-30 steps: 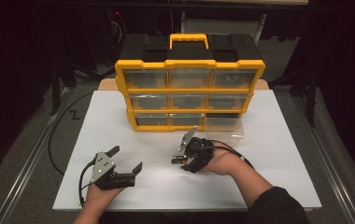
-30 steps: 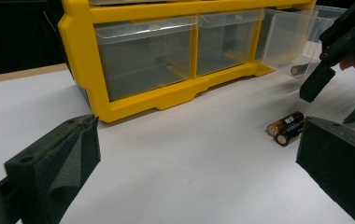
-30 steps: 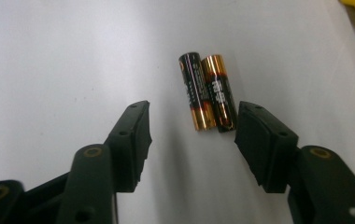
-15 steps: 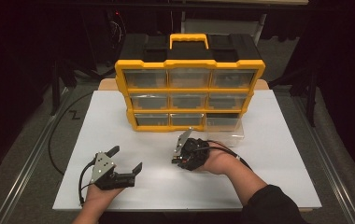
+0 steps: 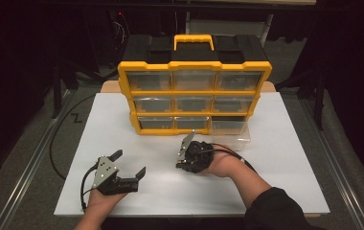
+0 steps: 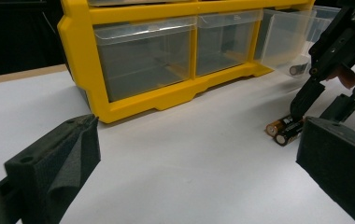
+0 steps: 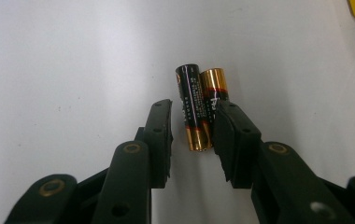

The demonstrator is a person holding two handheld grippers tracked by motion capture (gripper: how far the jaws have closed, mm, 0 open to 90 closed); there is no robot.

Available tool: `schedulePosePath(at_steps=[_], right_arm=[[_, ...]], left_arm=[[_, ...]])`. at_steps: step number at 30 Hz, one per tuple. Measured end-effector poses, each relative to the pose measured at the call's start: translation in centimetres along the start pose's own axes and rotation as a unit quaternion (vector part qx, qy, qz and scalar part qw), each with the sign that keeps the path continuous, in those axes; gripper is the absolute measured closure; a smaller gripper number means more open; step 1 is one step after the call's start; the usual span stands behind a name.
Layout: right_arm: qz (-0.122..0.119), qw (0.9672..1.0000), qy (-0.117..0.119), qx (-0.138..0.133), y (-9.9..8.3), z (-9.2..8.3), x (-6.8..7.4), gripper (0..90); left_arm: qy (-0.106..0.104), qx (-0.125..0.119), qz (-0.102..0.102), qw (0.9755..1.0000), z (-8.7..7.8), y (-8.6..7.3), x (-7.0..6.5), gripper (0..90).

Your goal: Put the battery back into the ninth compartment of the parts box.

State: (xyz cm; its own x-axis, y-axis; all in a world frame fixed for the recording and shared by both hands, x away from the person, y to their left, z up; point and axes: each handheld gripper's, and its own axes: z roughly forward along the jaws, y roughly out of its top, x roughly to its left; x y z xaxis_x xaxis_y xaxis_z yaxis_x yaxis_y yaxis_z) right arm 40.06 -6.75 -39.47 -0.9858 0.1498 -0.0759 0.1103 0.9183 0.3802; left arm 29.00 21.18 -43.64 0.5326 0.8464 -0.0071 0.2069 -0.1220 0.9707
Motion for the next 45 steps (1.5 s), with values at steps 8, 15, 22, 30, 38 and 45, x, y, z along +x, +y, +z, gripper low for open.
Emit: schedulePosePath(at_steps=[8, 15, 22, 30, 38, 45], right_arm=[[-0.008, 1.0000, 0.002, -0.001, 0.1, 0.3, 0.0, 70.1], [-0.019, 0.9998, 0.009, 0.004, 0.1, 0.6, 0.1, 75.1], [-0.031, 0.9993, 0.018, 0.013, 0.2, 1.1, 0.4, 76.7], [-0.031, 0.9991, 0.024, 0.016, 0.1, 1.4, 0.3, 77.7], [-0.020, 0.9992, 0.031, 0.014, 0.0, 1.4, 0.2, 78.9], [-0.020, 0.9995, 0.018, 0.018, 0.1, 1.3, 0.5, 79.1]], left_arm=[[0.000, 0.002, -0.001, 1.0000, 0.0, 0.0, 0.0, 0.3], [-0.002, 0.003, 0.000, 1.0000, 0.0, 0.0, 0.0, 0.3], [-0.002, 0.001, -0.001, 1.0000, 0.0, 0.0, 0.0, 0.3], [-0.001, 0.001, -0.001, 1.0000, 0.0, 0.0, 0.0, 0.3], [0.000, 0.002, -0.001, 1.0000, 0.0, -0.1, 0.0, 0.3], [0.001, 0.002, -0.001, 1.0000, 0.0, -0.1, 0.0, 0.3]])
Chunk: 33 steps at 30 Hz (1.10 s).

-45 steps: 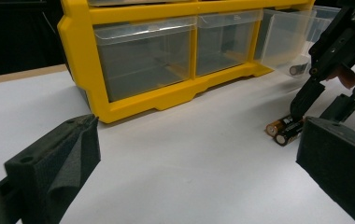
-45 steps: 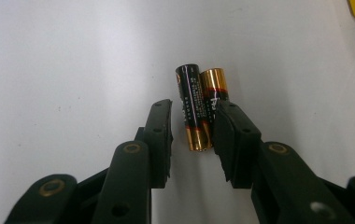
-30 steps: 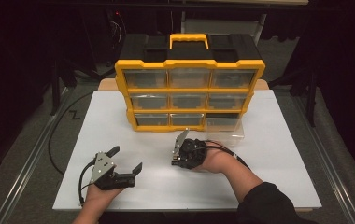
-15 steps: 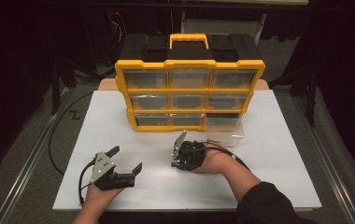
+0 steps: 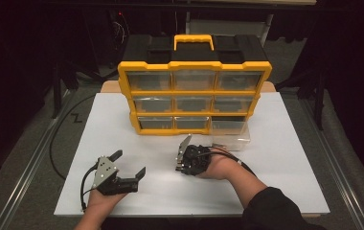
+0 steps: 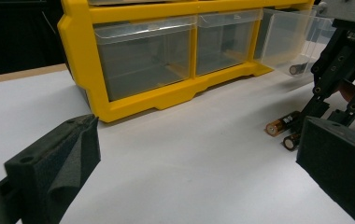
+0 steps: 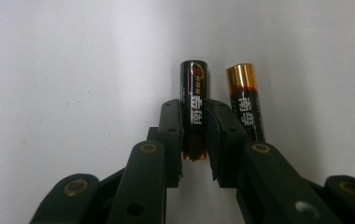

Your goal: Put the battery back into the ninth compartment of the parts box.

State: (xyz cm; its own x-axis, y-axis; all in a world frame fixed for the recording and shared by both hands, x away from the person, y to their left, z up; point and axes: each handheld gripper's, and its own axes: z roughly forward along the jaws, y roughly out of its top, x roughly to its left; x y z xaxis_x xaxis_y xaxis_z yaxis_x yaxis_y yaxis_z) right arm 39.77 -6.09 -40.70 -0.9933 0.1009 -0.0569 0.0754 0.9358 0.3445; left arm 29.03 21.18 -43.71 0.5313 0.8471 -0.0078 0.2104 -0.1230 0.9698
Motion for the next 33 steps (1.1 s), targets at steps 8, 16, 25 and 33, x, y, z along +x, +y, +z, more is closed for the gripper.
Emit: schedulePosePath(at_steps=[8, 16, 25, 33], right_arm=[[0.002, 1.0000, 0.004, 0.000, -0.4, -1.2, 0.2, 79.0], [0.011, 0.9999, 0.002, 0.003, -2.0, -2.6, 0.0, 78.9], [0.021, 0.9997, 0.004, 0.009, -3.7, -3.9, 0.1, 78.9], [0.026, 0.9996, -0.002, 0.013, -5.3, -4.7, 0.0, 78.9]], left_arm=[[0.001, 0.001, 0.001, 1.0000, 0.0, 0.0, -0.1, 0.3], [0.003, 0.002, 0.003, 1.0000, 0.0, 0.0, -0.1, 0.3], [0.004, 0.002, 0.003, 1.0000, 0.0, -0.1, -0.1, 0.3], [0.004, 0.003, 0.003, 1.0000, 0.1, -0.1, -0.1, 0.4]])
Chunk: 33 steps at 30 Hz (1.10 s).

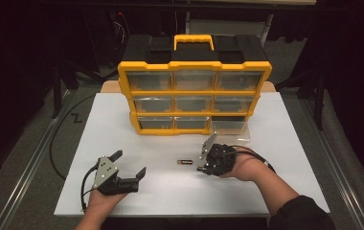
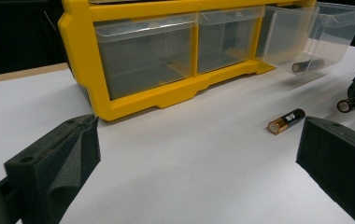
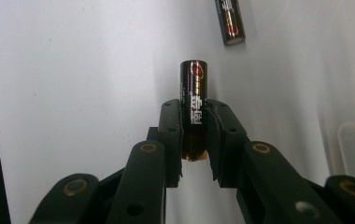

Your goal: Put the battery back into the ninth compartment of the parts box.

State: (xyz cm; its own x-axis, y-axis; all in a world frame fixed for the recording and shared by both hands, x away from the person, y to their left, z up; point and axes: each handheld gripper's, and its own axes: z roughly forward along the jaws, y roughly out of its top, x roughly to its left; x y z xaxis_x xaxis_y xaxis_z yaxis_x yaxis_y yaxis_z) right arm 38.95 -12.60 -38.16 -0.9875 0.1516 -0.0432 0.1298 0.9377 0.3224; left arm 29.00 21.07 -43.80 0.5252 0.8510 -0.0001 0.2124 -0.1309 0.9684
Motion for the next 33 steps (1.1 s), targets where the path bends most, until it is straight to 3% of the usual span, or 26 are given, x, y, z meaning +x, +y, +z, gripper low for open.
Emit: schedulePosePath(at_steps=[17, 20, 33], right_arm=[[-0.008, 0.9999, -0.010, 0.008, -2.1, -0.9, -0.4, 78.9], [0.003, 0.9999, -0.010, 0.006, -2.5, -1.1, -0.5, 78.9], [0.002, 0.9999, -0.011, 0.010, -3.5, -2.2, -1.1, 78.9]], left_arm=[[0.000, 0.002, 0.001, 1.0000, 0.1, 0.0, 0.1, 0.3], [0.000, 0.001, 0.000, 1.0000, 0.1, 0.0, 0.0, 0.3], [0.000, 0.004, 0.000, 1.0000, 0.2, -0.1, 0.1, 0.3]])
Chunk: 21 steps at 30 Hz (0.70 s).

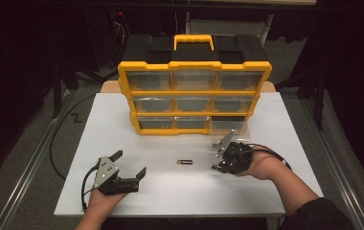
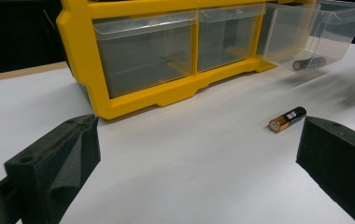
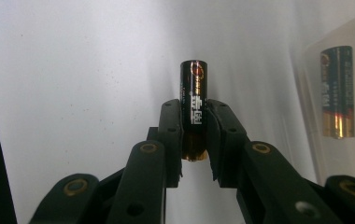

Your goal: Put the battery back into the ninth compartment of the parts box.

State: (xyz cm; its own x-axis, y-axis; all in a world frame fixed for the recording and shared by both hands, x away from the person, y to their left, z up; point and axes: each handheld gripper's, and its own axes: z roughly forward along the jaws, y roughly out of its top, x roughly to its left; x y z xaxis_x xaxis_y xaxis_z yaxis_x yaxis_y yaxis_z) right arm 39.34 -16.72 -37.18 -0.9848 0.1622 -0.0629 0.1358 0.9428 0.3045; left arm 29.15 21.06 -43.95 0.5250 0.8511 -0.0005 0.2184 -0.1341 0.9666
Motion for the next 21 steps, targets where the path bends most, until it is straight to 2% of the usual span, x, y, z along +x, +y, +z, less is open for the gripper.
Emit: schedulePosePath(at_steps=[6, 8, 11, 21], right_arm=[[0.003, 1.0000, 0.003, 0.002, -0.1, -0.7, -0.2, 78.9], [-0.002, 1.0000, 0.002, 0.000, -0.1, -0.9, -0.4, 78.9], [0.004, 1.0000, 0.001, -0.001, -0.1, -1.2, -0.6, 78.9], [-0.007, 0.9999, -0.008, 0.004, 0.5, -2.4, -1.0, 79.0]], left_arm=[[0.000, -0.002, 0.000, 1.0000, 0.0, 0.0, 0.1, 0.3], [-0.001, -0.002, 0.001, 1.0000, 0.0, 0.0, 0.0, 0.3], [-0.002, -0.002, 0.000, 1.0000, 0.0, 0.0, 0.1, 0.3], [0.000, -0.005, -0.002, 1.0000, -0.1, 0.0, 0.1, 0.3]])
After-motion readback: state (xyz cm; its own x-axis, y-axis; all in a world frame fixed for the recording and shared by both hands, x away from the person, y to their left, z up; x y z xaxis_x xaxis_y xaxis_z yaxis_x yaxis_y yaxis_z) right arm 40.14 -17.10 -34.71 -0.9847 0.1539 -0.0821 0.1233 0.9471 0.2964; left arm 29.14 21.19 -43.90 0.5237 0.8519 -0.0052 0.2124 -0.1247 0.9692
